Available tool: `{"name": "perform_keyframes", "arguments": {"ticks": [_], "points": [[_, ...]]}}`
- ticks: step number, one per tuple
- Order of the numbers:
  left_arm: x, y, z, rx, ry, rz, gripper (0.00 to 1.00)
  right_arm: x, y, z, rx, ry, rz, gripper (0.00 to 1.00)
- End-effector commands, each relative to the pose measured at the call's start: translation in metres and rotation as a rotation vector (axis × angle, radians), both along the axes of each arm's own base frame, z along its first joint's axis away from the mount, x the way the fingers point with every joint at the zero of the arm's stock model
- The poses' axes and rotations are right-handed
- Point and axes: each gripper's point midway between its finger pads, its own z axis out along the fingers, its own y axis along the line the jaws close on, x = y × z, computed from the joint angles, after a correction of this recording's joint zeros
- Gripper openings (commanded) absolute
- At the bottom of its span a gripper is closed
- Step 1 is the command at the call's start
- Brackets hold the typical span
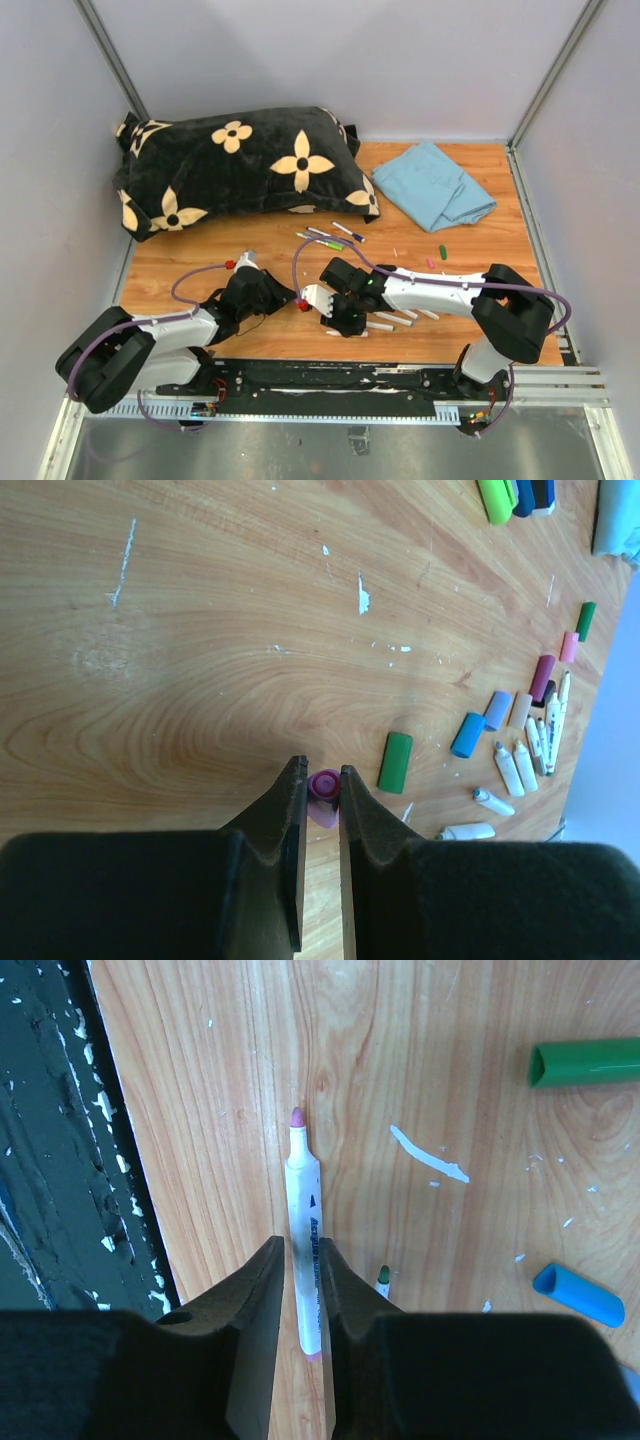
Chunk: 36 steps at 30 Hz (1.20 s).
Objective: Open the pen caps
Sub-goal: Place the pen cap at the center of the board.
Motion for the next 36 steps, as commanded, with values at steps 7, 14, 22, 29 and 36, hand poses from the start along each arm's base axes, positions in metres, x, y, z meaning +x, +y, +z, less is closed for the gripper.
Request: {"name": "perform_keyframes", "arguments": {"ticks": [7,14,22,29,36], "points": [[0.006,-0.005,0.005,-0.002,-0.015,0.008,0.16,0.004,0.001,0.004,-0.02,-0.028,-0.001,0.27],[0.005,-0.003,0.004,-0.004,-0.012,0.016,0.26,0.002,0.004,0.017,0.03,-0.015,0.015,0.33],[0.005,-0.002,0.005,-0.005,-0.017,0.021,0.38,0.008,0.003,0.038,0.097,-0.018,0.018,0.36],[0.007,-0.002,0.008,-0.004,-0.023,0.024,0.45,0.006,-0.002,0.057,0.148,-0.015,0.101,0.38],[0.011,0.005,0.017,0.041,-0.061,0.034,0.56,0.018,-0.018,0.088,0.227,-0.059,0.12,0.45]]}}
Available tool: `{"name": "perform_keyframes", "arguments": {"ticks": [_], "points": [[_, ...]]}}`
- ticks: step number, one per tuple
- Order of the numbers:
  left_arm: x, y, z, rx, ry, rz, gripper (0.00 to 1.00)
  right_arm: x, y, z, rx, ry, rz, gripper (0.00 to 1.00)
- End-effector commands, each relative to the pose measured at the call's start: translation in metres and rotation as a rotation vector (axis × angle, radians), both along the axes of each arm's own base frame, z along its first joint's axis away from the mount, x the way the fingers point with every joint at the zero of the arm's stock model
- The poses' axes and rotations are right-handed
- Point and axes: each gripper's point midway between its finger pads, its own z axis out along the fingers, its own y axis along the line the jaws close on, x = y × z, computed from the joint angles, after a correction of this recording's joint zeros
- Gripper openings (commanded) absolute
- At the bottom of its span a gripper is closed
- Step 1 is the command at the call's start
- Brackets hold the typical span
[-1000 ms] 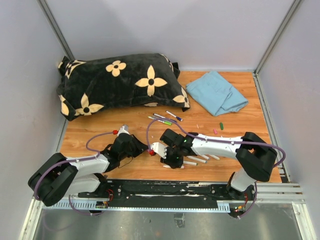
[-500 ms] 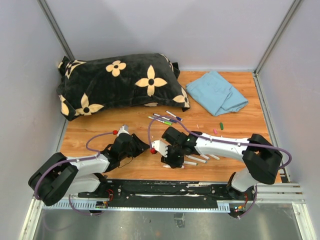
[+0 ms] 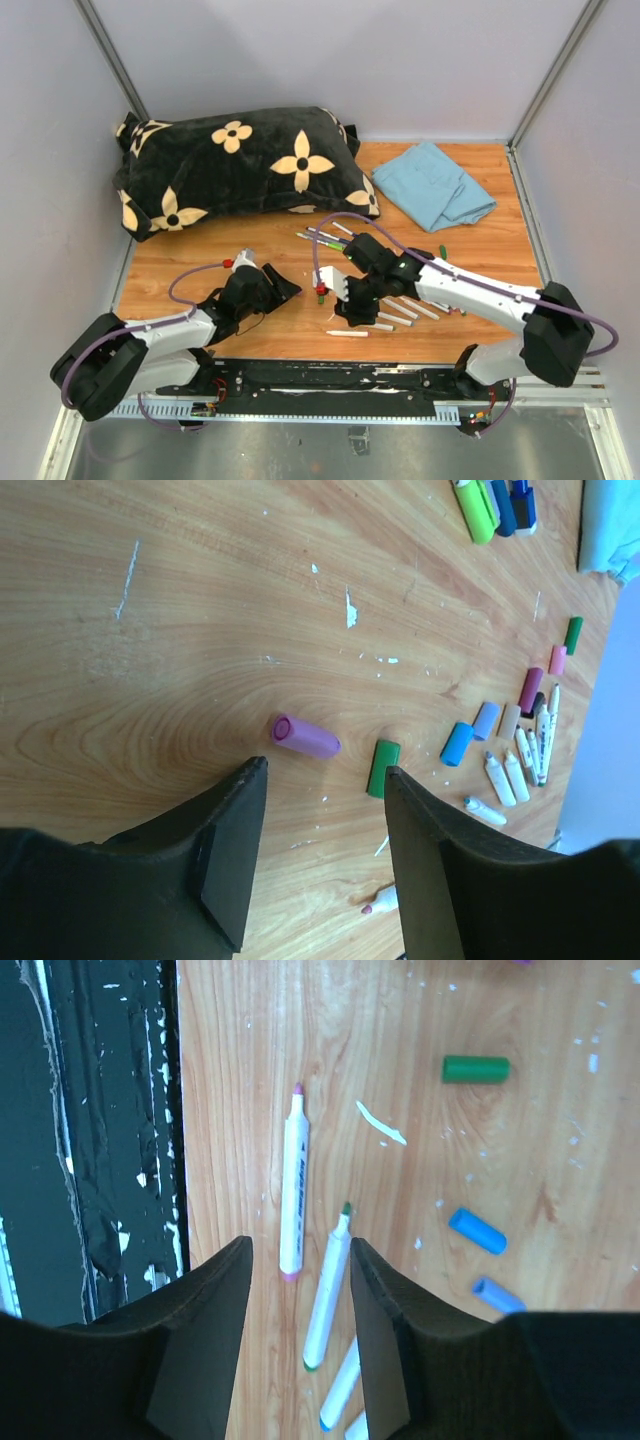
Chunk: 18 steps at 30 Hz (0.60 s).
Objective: Open the pen caps
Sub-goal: Place the pen cap at the center of the board.
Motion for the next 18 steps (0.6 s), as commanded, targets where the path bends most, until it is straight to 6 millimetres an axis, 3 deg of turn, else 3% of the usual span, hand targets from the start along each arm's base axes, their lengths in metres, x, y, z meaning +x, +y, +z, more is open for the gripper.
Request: {"name": "perform_keyframes", "arguments": {"ticks": [1,8,10,13,18], "points": [[0.007,0.006,0.011,0.054,-0.054,0.01,0.57,0.008,-0.013,0.033,0.087,-0.027,0.022,0.46],[0.013,0.014,0.029,0.149,-0.177,-0.036,0.59,0.029,-0.04,0.074,0.233,-0.106,-0.077,0.5],[0.015,0.013,0.039,0.163,-0.236,-0.067,0.64,0.035,-0.047,0.082,0.252,-0.136,-0.104,0.51],[0.014,0.006,0.06,0.157,-0.361,-0.142,0.65,0.041,-0.054,0.088,0.272,-0.167,-0.138,0.51],[0.019,0.006,0.098,0.147,-0.536,-0.158,0.82,0.042,-0.054,0.083,0.283,-0.17,-0.135,0.52]]}}
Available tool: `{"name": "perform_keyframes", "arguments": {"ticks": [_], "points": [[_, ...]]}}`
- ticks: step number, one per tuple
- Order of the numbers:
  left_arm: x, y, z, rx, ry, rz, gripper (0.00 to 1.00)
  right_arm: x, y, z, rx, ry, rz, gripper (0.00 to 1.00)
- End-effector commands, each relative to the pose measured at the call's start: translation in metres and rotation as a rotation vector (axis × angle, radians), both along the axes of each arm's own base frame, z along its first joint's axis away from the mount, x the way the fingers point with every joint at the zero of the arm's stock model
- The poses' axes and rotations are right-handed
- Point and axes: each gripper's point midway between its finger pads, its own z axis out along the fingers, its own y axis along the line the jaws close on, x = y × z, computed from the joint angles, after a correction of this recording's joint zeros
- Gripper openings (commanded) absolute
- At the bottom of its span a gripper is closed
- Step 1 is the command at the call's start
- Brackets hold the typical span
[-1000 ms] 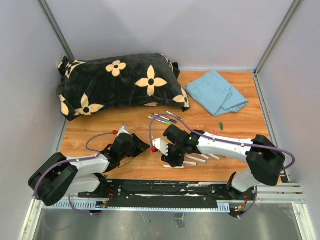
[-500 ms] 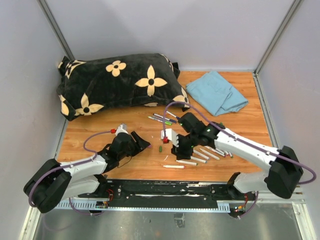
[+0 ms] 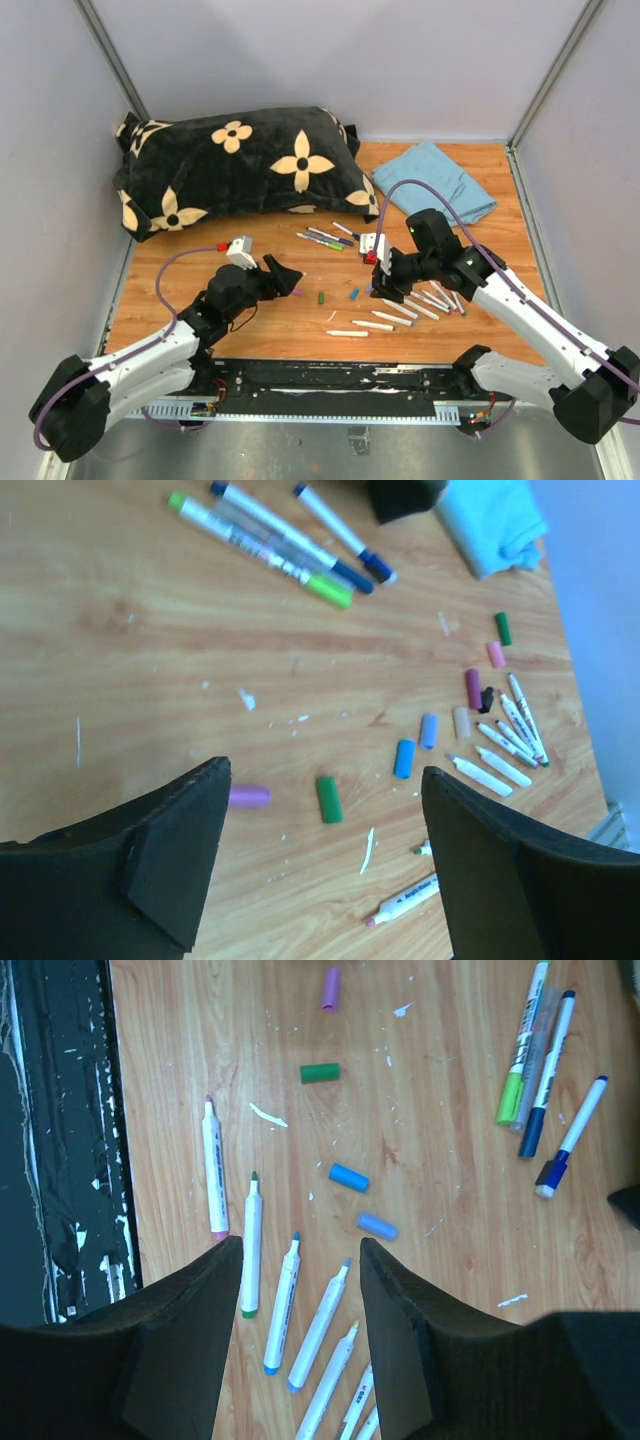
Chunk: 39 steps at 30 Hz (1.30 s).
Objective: Open the pen caps
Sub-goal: Place the pen cap at the center of the board, then move the pen to the center of the board.
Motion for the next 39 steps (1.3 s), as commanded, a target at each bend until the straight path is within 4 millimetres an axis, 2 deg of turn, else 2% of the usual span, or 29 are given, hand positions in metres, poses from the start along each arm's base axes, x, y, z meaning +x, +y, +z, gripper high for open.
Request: {"name": "perform_keyframes", "arguments": {"ticks": [1,5,10,20,39], "points": [[0.007,-0.002,0.044,0.008,-0.216,-0.043,0.85,-0.004,-0.003,-0.01,-0.002,0.022,0.02,0.52],[0.009,-0.001,0.061,-0.013,-0.272,-0.035,0.91,-0.002,-0.004,-0.01,-0.007,0.013,0.017,0.52],[0.012,-0.004,0.066,-0.016,-0.279,-0.043,0.91,-0.001,-0.005,-0.01,-0.01,0.008,0.012,0.53],[0.018,-0.016,0.065,-0.021,-0.251,-0.068,0.91,-0.001,-0.006,-0.011,-0.014,0.006,0.014,0.54],[0.028,-0.033,0.048,0.004,-0.168,-0.104,0.91,-0.001,-0.006,-0.011,-0.016,0.001,0.017,0.54]]}}
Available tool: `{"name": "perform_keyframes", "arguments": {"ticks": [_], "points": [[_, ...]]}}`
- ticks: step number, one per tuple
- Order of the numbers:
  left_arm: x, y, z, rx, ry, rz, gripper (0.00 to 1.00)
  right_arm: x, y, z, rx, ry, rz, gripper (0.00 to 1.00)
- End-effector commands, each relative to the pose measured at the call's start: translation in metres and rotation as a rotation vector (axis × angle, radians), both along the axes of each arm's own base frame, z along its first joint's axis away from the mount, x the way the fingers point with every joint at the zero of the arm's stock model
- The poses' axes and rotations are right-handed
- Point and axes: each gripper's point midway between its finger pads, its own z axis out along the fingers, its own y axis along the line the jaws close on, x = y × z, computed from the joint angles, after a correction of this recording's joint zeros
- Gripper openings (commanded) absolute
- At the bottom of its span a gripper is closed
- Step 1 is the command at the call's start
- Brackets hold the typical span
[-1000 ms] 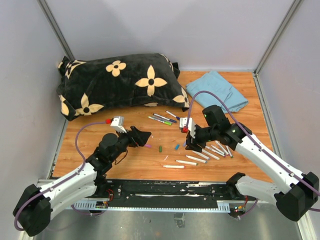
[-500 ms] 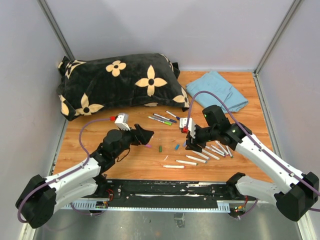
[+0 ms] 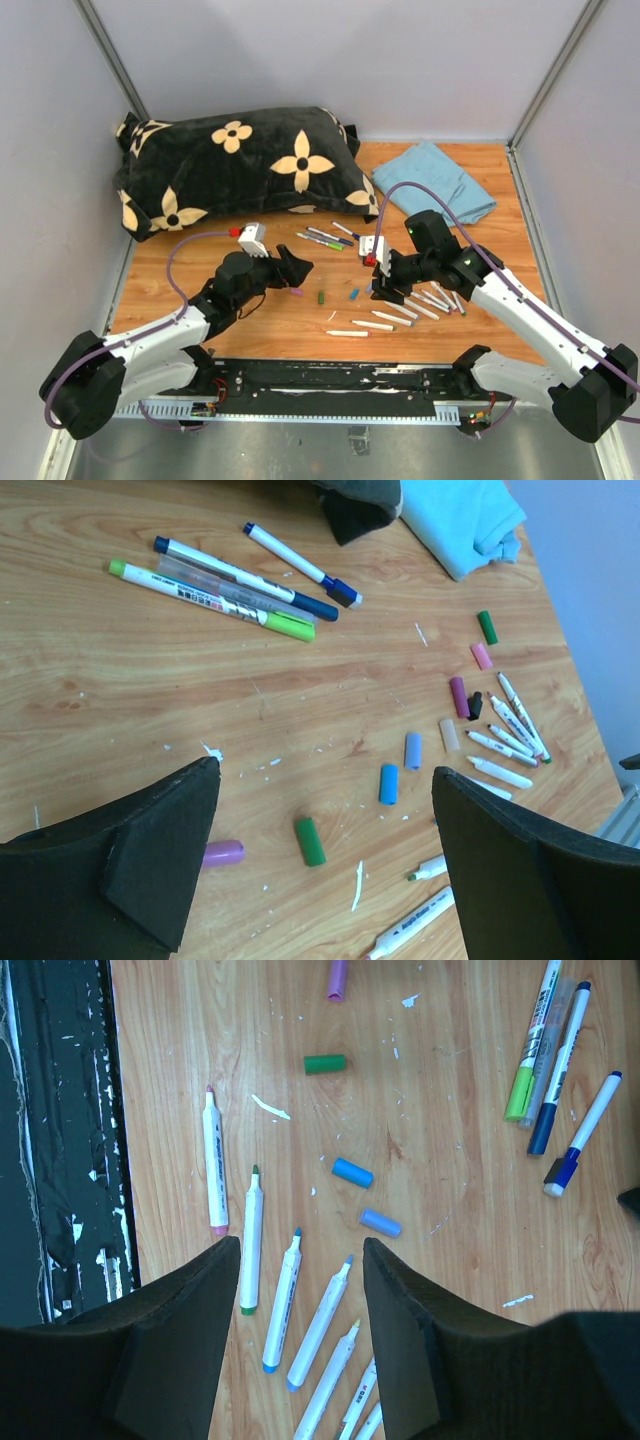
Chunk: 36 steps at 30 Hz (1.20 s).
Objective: Open the pen caps
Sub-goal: Move the pen to the center of the board.
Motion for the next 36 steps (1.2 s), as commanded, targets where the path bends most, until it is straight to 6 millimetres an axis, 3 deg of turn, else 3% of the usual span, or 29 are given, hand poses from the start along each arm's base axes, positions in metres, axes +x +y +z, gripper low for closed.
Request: {"name": "perform_keyframes", "arguments": {"ticks": [1,36], "points": [[0.007,-0.01,0.017,-0.033,-0.026,-0.015,0.91,0.001,-0.004,-0.002,-0.001,-0.01,-0.001,0.54],[0.05,-0.03,-0.015,0.1,0.17,0.067,0.9,0.002,-0.006,-0.003,-0.007,-0.017,-0.004,0.54]]}}
